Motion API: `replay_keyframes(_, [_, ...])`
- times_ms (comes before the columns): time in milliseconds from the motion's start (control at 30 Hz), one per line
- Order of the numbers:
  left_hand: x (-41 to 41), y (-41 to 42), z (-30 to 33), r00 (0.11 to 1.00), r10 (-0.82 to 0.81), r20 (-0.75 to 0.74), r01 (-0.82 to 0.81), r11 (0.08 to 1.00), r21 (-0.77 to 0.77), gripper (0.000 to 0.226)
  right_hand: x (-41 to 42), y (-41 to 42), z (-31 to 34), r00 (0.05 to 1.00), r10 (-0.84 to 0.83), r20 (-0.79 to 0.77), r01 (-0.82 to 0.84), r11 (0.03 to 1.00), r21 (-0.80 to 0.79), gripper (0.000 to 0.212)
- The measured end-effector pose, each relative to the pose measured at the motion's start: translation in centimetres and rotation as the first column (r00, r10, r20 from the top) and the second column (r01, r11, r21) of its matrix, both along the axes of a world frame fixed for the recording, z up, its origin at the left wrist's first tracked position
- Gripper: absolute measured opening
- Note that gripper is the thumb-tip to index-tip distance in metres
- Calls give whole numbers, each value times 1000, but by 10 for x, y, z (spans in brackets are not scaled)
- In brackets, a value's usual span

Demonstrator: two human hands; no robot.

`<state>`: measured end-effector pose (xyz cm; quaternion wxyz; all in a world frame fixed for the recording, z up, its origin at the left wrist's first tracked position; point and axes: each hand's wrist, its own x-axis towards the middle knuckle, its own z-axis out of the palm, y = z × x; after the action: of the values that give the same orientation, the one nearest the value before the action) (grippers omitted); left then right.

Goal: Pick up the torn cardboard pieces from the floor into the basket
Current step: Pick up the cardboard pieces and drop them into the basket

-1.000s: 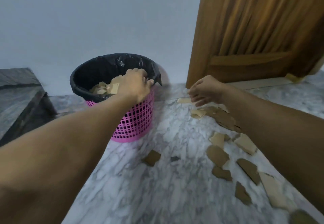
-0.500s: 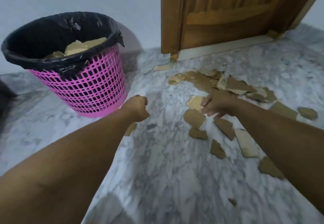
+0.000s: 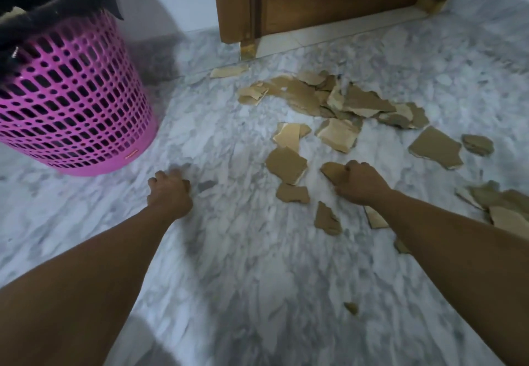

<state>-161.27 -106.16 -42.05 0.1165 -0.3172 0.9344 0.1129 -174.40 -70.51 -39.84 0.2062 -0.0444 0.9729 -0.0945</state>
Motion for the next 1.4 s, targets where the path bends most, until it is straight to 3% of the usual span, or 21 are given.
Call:
replay_keyframes(133, [-13,7,4,999,28,32,-28,1000,-1,53,-4,-7,-9,997,-67,-34,68,998,9,71])
replay_keyframes(200, [-21,8,8,997,33,75,-34,999,11,64,-9,-12,-8,982,-186,-9,186,982,-28,70])
replay_keyframes(267, [-27,9,9,995,27,97,-29,999,14,68,-16,-11,-11,983,-177,-47,174,982,-71,63])
replay_keyframes(400, [-41,33,15,995,-81,63,73,990,119,27,-27,0,-17,993,-98,-63,88,985,-149,50])
replay_keyframes(467, [-54,57,20,990,-144,-4,141,966,217,22,-30,6,-13,995,-94,-45,87,986,-143,46])
replay_keyframes(600, [-87,108,23,952,-296,-75,304,897,321,21,-34,32,8,975,-124,186,130,991,-19,49])
replay_keyframes(733, [-113,145,17,888,-457,-54,449,836,316,49,-21,58,26,927,-19,376,35,999,-36,34])
replay_keyframes(800, [-123,156,10,874,-476,-94,476,803,358,45,-13,64,30,930,29,368,-38,999,18,35])
replay_keyframes(867, [-124,165,8,865,-487,-123,492,772,401,20,-3,70,24,949,101,300,-130,988,78,32])
replay_keyframes(933, [-120,172,12,836,-542,-83,527,752,396,18,3,79,13,972,125,198,-145,985,91,37])
replay_keyframes(967, [-117,175,16,819,-571,-56,547,748,376,25,6,83,6,981,119,150,-132,988,77,45])
replay_keyframes(1067, [-106,179,24,807,-591,6,562,771,300,80,15,86,-2,998,27,52,-26,999,-30,71])
replay_keyframes(1167, [-100,181,19,811,-582,58,553,796,248,122,13,85,-5,994,-91,52,100,972,-211,85])
replay_keyframes(1300, [-101,184,15,829,-556,56,536,819,202,123,11,81,-3,980,-153,129,187,931,-314,86])
replay_keyframes(1400, [-101,185,15,822,-564,80,548,821,163,102,10,78,2,985,-151,81,169,927,-335,56])
